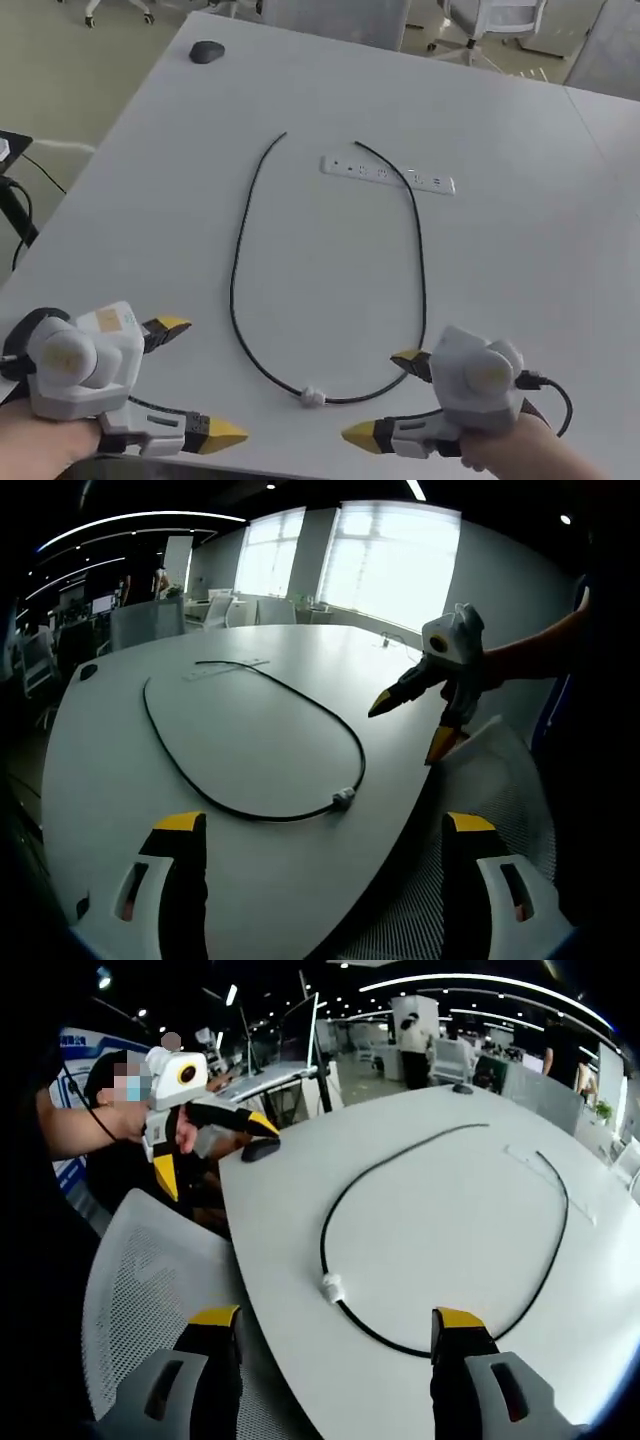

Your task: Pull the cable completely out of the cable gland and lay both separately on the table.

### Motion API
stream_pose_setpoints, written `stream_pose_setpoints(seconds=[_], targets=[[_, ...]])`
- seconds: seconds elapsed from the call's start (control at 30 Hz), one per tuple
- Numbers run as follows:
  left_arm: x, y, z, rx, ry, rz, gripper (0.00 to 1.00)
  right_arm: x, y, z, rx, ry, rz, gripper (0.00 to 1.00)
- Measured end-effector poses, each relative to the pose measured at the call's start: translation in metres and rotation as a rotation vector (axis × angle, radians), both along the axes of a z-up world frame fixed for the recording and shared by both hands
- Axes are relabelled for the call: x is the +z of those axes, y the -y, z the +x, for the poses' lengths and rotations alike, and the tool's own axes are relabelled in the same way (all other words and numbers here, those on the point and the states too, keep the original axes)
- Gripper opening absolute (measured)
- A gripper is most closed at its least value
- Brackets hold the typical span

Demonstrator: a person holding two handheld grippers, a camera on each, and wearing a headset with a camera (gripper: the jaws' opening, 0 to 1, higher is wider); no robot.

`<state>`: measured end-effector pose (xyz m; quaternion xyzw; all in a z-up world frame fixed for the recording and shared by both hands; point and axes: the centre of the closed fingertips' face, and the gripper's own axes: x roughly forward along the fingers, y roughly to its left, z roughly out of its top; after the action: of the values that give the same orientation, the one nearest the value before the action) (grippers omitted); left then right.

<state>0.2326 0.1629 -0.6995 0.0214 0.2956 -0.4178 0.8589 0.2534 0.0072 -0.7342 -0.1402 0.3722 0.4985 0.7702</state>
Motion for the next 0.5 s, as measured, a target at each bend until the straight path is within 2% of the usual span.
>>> stream_pose_setpoints(seconds=[0.23, 0.5], targets=[[-0.004, 0.003, -0.005, -0.003, -0.010, 0.007, 0.97, -0.007, -0.002, 0.005, 0.019, -0.007, -0.024, 0.69], [-0.009, 0.002, -0.011, 0.004, -0.026, 0.016, 0.97, -0.024, -0.011, 0.008, 0.120, -0.011, -0.080, 0.58]])
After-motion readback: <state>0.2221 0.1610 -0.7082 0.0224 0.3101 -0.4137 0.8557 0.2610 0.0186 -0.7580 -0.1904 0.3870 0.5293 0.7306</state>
